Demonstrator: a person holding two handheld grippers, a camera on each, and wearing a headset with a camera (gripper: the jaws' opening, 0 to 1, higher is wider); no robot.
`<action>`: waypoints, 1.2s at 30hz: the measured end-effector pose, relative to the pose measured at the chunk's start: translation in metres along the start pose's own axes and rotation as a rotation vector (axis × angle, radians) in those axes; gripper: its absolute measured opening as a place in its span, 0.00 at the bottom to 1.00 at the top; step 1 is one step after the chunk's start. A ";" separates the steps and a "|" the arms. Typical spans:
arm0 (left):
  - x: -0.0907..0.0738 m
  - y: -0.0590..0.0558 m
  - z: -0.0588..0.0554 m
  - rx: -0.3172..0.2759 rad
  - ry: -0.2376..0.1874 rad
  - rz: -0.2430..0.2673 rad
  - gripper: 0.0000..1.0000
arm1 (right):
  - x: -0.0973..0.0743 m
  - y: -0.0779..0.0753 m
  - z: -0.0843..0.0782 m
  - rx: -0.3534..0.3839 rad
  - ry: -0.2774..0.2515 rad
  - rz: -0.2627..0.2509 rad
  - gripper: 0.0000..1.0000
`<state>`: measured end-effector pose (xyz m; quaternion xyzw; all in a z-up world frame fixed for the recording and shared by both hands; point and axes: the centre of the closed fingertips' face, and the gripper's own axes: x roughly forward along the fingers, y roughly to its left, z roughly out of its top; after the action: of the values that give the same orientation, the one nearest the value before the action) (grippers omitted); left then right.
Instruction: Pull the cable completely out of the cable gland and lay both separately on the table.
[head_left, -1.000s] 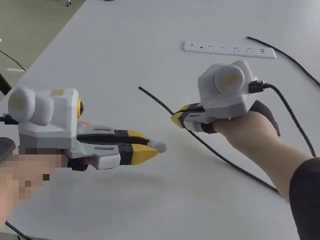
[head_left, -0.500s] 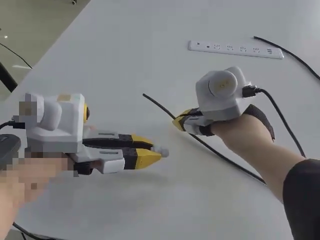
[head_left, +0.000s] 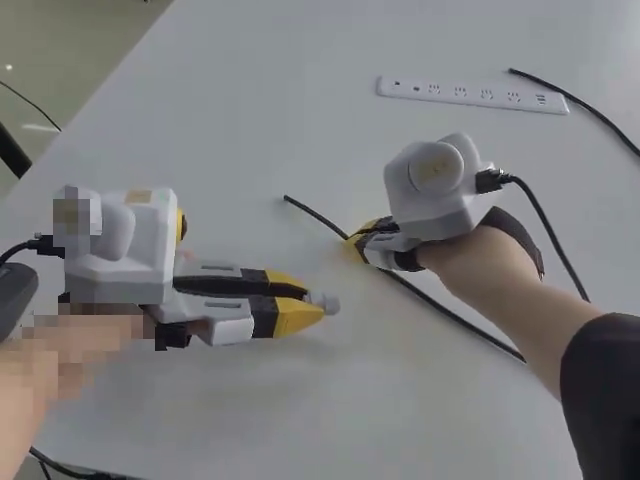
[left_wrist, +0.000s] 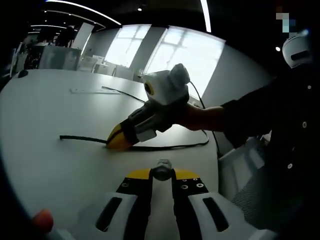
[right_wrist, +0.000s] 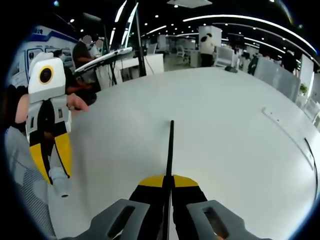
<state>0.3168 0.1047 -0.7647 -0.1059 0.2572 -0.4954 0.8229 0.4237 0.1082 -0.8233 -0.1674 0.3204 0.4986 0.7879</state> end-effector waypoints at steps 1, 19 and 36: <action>0.000 0.001 -0.001 0.001 0.002 0.001 0.15 | 0.000 0.000 0.000 -0.001 0.000 0.001 0.00; 0.009 0.017 -0.021 0.057 0.033 0.037 0.15 | 0.001 0.003 -0.001 -0.032 -0.008 0.013 0.00; 0.010 0.021 -0.033 0.085 0.050 0.064 0.15 | -0.004 0.005 -0.003 -0.060 -0.001 0.013 0.04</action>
<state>0.3188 0.1091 -0.8048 -0.0500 0.2596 -0.4817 0.8355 0.4168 0.1062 -0.8228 -0.1888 0.3059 0.5130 0.7794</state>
